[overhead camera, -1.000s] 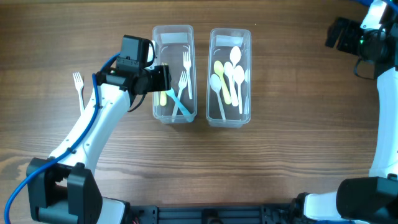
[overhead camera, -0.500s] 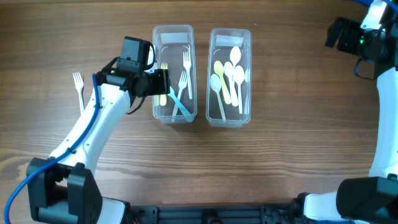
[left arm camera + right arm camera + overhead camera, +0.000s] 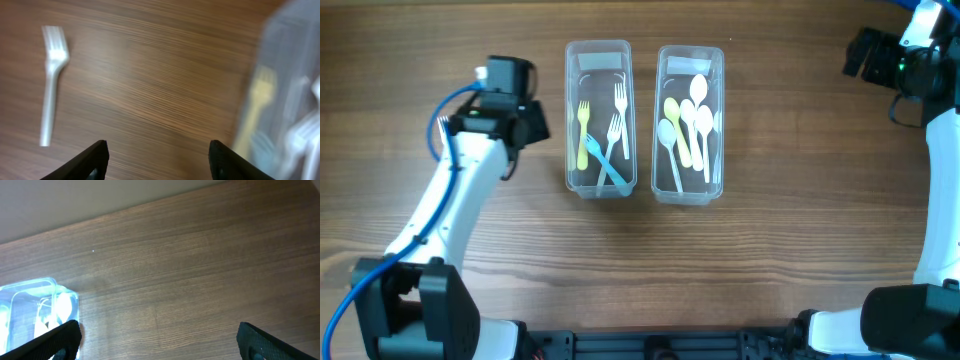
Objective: Pack container
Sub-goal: 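Return the left gripper and grasp the last white fork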
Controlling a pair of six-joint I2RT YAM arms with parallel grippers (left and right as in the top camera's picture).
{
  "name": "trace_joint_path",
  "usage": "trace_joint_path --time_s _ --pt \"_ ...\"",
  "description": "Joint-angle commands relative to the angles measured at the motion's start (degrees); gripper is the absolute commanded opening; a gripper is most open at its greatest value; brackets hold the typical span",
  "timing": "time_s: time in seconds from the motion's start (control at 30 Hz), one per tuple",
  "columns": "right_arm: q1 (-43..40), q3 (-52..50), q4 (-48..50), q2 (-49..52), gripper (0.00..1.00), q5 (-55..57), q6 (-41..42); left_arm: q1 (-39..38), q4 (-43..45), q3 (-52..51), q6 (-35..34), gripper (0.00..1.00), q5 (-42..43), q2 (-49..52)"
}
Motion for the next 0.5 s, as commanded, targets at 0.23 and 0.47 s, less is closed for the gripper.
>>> trace_joint_path --time_s 0.23,0.47 --pt "0.2 0.1 0.2 0.3 1.00 -0.2 -0.6 19.0 2.9 -0.5 0.6 0.69 -0.1 1.3" --pt "0.2 0.1 0.2 0.3 1.00 -0.2 -0.6 22.3 6.6 -0.5 8.0 0.75 3.8 6.4"
